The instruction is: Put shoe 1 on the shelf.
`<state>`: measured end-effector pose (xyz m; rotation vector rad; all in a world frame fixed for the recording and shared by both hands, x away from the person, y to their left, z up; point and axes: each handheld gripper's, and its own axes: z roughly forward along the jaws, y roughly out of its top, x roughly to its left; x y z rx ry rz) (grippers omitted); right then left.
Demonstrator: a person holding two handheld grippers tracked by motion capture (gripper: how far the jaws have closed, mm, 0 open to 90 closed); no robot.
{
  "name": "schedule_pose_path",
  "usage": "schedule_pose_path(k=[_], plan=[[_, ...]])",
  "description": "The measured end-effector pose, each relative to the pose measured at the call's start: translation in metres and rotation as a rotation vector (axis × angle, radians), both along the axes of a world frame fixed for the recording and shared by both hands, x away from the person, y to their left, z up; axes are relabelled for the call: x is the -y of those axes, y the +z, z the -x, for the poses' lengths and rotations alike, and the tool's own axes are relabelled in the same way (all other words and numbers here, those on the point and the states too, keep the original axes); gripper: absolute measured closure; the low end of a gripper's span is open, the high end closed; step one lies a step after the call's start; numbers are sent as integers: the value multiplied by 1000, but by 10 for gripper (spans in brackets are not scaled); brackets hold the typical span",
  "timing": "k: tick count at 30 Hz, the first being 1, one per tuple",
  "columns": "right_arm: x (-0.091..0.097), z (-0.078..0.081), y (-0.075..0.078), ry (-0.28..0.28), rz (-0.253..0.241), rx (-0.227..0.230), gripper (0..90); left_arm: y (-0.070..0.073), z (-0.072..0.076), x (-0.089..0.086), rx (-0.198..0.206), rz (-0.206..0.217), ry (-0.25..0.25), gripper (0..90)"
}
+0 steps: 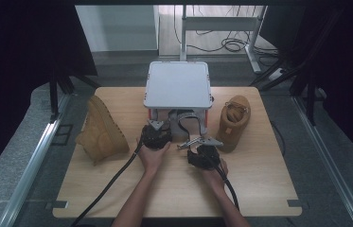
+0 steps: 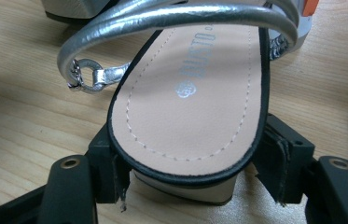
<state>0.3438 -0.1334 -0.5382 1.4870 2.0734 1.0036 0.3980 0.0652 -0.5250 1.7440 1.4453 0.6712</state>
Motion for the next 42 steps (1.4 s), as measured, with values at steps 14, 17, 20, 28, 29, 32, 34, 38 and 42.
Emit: schedule_pose_path(k=[14, 17, 20, 28, 29, 32, 34, 38, 42], plan=[[0, 1, 0, -9, -5, 3, 356, -4, -11, -1, 9, 36, 19, 428], [-1, 1, 0, -23, -7, 5, 359, -4, -11, -2, 5, 40, 16, 429], [-3, 1, -1, -37, -11, 9, 361, -4, -11, -2, 4, 40, 16, 429], [-6, -7, 8, -84, -27, 26, 377, -3, -12, -4, -11, 45, 10, 430], [-6, -8, 9, -89, -33, 36, 378, -3, -12, -4, -11, 45, 10, 430], [-7, -10, 11, -95, -34, 34, 379, -2, -12, -4, -13, 42, 8, 430], [-7, -10, 12, -103, -40, 37, 381, -2, -12, -4, -14, 42, 9, 430], [-8, -12, 14, -130, -42, 58, 392, -2, -12, -4, -15, 43, 11, 430], [-8, -17, 16, -164, -60, 67, 402, -2, -12, -4, -16, 43, 11, 430]])
